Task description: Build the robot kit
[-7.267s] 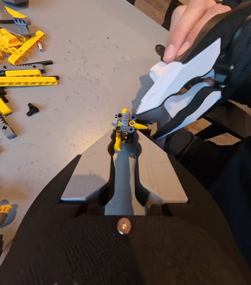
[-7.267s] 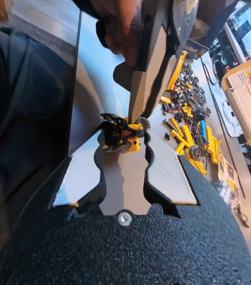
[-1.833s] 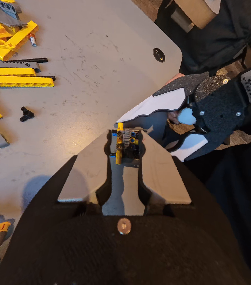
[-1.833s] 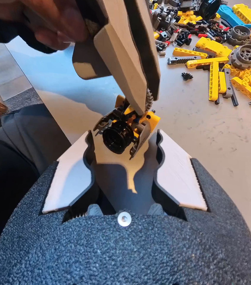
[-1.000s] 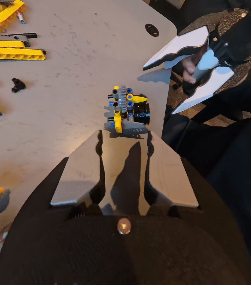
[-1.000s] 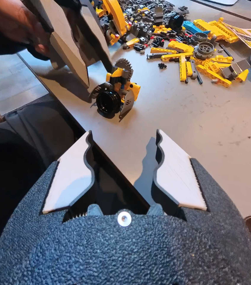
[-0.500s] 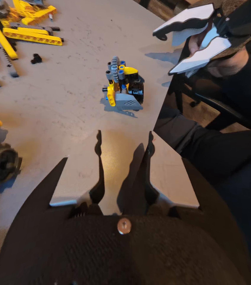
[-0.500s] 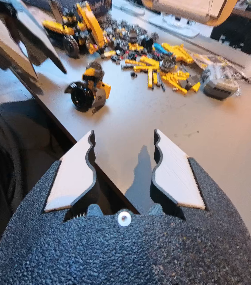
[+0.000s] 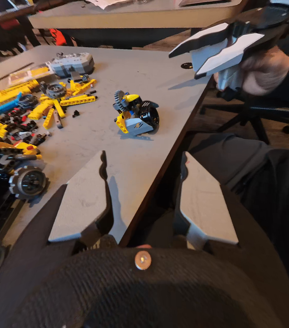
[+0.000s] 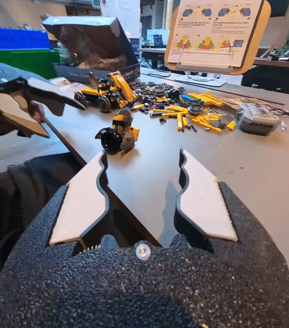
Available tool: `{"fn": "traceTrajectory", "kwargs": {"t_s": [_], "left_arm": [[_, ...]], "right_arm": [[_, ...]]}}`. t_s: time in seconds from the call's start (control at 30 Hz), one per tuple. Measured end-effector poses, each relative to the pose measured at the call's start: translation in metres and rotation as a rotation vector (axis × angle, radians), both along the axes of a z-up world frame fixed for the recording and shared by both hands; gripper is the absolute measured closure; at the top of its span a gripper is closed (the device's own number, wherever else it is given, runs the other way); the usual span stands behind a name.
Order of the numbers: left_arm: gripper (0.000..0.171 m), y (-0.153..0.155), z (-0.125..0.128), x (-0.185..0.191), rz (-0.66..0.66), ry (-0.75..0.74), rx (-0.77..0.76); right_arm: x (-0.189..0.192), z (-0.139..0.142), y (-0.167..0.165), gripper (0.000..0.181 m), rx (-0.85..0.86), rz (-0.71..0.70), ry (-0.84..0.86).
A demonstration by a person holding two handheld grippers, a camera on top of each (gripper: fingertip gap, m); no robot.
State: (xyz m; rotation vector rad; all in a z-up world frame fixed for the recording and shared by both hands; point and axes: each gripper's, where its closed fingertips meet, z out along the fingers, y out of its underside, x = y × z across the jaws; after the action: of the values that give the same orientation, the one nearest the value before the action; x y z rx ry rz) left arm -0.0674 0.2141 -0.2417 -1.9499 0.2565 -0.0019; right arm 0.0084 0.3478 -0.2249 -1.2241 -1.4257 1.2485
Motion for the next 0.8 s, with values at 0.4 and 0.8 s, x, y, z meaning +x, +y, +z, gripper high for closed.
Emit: {"fn": "traceTrajectory", "kwargs": {"t_s": [0.4,0.8], "left_arm": [[0.086,0.013,0.000,0.009,0.028,-0.130,-0.055],[0.082,0.031,0.002,0.005,-0.213,-0.109,-0.238]], "right_arm": [[-0.027,-0.017,-0.068,0.112,0.140,-0.022,-0.203],[-0.049,-0.030,-0.064,0.076,0.099,-0.184,-0.356]]}}
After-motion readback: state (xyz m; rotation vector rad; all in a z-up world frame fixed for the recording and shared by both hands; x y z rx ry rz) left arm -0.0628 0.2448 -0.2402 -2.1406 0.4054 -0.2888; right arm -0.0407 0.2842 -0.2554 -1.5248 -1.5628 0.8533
